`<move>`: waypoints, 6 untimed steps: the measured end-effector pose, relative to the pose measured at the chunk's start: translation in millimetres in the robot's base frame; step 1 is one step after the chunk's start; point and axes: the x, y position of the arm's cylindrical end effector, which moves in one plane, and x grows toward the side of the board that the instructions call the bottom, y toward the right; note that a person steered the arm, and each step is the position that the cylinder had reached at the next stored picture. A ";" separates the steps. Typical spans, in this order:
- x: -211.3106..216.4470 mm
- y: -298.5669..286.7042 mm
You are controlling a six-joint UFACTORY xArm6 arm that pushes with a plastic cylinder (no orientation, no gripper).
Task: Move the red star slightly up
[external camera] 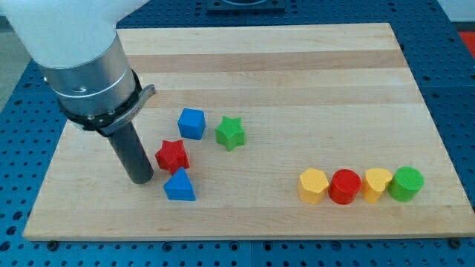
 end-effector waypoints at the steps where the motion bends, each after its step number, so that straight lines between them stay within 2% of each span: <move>1: 0.0 0.7; 3: -14.7 27.1; 6: -17.7 17.7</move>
